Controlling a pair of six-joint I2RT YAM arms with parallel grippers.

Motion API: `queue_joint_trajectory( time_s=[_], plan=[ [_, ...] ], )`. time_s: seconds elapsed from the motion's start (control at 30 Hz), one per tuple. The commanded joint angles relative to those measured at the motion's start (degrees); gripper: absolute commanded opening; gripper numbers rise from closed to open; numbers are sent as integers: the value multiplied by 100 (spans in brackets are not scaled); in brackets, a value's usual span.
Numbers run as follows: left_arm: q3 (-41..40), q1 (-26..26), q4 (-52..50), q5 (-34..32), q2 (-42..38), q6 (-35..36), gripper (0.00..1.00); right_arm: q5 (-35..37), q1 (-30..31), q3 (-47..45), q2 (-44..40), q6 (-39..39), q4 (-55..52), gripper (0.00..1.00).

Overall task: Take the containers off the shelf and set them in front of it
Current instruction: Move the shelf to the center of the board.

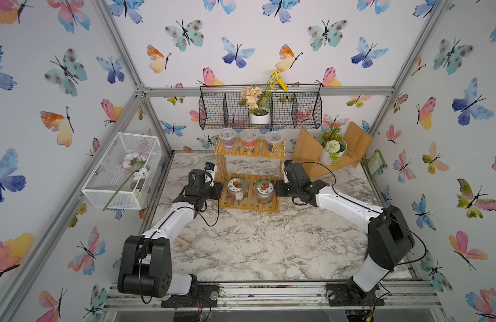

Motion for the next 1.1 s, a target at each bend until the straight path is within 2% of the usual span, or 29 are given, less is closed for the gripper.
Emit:
queue_joint_trajectory(
  time_s=[0.0,0.4,0.83,1.07],
  plan=[
    [-98,-81,-58,-191,-108,-53,38,231,3,11,92,-28,-276,43],
    [-238,-267,-177,-320,-292,-130,21,594,-3,-194,-118,-147,-504,29],
    [-496,-903,-234,-550,-486,-372,17,1175,-29,-546,-502,-348,-739,26],
    [-550,-1260,-209,-671,-532,-545,17,1361,-326,-774,-677,-565,-765,26]
  ],
)
